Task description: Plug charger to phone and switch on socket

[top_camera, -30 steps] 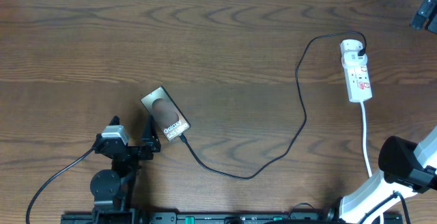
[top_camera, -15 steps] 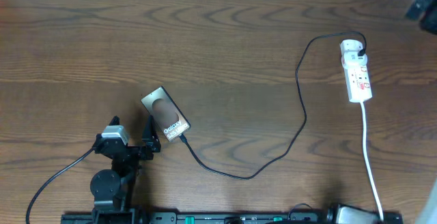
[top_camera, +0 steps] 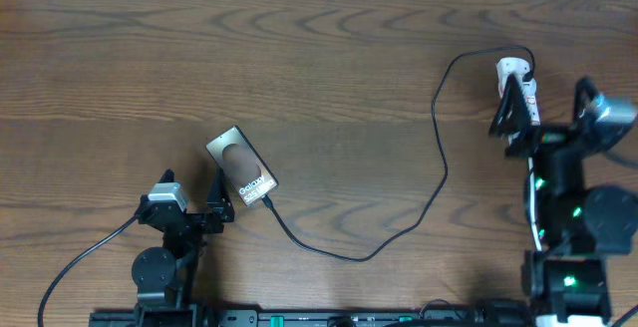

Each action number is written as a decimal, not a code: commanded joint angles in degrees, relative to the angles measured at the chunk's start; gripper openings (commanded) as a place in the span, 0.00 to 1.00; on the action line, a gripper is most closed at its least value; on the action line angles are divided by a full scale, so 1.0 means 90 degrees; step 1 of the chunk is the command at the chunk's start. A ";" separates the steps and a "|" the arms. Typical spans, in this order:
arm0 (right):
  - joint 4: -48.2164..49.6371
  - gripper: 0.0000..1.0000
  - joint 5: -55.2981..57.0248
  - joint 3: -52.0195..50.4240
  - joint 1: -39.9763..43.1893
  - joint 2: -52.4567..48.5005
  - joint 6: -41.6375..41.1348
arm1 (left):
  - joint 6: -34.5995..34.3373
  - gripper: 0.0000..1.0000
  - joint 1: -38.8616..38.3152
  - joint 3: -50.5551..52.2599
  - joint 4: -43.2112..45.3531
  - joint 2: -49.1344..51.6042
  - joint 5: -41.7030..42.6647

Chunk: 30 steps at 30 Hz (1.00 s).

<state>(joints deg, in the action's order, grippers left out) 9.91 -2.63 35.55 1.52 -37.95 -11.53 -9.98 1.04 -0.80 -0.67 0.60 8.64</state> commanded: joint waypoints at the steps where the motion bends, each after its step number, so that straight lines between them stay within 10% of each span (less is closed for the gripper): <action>1: 0.0945 0.99 -0.0061 -0.1360 -0.0053 0.0772 0.0051 | 0.0129 0.90 0.0032 0.0063 -0.0284 -0.0034 0.0126; 11: 0.2023 0.99 0.0124 -0.3895 -0.0056 0.2555 0.0049 | 0.0129 0.90 0.0032 0.0063 -0.0284 -0.0034 0.0126; 22: -0.1328 0.99 0.0185 -0.3915 -0.0051 0.4194 0.0046 | 0.0129 0.90 0.0032 0.0063 -0.0284 -0.0034 0.0126; 30: -0.1596 0.99 0.0185 -0.3915 -0.0051 0.4187 0.0049 | 0.0129 0.89 0.0032 0.0063 -0.0284 -0.0034 0.0126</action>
